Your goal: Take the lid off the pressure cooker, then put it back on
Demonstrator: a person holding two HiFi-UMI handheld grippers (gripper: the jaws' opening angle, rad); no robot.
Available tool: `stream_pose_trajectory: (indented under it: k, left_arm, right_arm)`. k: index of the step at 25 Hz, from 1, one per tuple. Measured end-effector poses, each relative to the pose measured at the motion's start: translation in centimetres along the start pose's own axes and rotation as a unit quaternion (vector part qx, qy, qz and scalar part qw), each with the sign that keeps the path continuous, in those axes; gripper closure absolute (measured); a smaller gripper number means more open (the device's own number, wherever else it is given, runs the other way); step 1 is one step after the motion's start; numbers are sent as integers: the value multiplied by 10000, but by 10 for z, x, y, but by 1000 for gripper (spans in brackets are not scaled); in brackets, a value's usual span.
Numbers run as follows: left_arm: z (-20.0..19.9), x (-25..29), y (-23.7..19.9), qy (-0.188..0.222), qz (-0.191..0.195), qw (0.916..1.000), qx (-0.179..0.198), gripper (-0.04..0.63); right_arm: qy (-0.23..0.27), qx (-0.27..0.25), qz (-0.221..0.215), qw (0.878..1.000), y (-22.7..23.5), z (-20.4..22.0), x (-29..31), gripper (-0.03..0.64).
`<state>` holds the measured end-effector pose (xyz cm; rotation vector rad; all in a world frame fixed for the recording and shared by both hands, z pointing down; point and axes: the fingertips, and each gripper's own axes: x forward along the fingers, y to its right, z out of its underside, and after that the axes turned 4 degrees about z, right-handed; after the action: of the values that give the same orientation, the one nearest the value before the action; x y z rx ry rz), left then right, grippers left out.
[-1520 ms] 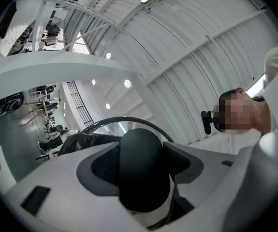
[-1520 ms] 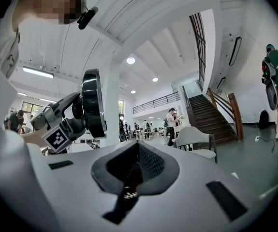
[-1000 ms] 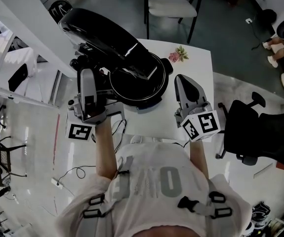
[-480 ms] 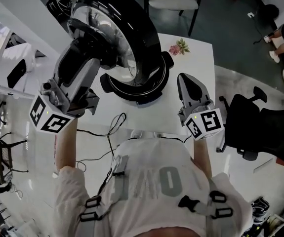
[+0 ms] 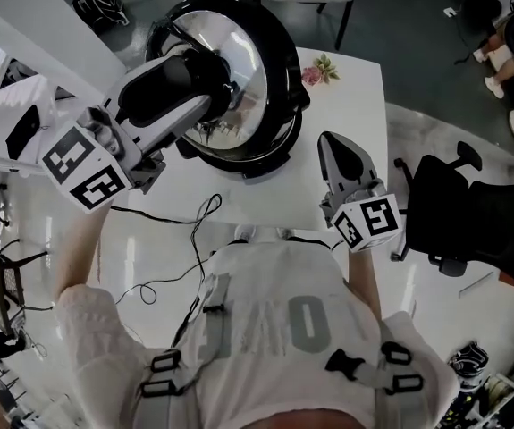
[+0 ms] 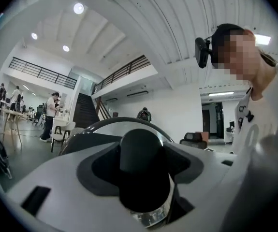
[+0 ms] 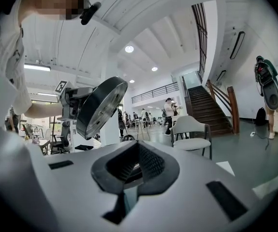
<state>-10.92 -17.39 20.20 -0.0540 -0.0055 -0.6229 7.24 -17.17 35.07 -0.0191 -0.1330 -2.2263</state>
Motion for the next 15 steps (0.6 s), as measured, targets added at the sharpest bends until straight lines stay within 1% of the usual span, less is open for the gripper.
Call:
stream_pose_trajectory:
  k: [4, 8, 11, 15]
  left_arm:
    - [22, 17, 4, -642, 278, 9975, -65, 311]
    - [53, 30, 3, -1381, 558, 9888, -109, 311]
    - [74, 40, -1, -1910, 769, 9785, -89, 311]
    - [95, 54, 0, -2639, 1021, 9591, -5, 311]
  right_arm:
    - [-37, 57, 72, 10000, 5, 5, -5, 612]
    - [-111, 163, 173, 9997, 11, 15, -10, 612]
    - [-133, 238, 236, 9994, 15, 19, -12, 612]
    - [-150, 325, 273, 9990, 19, 22, -15, 612]
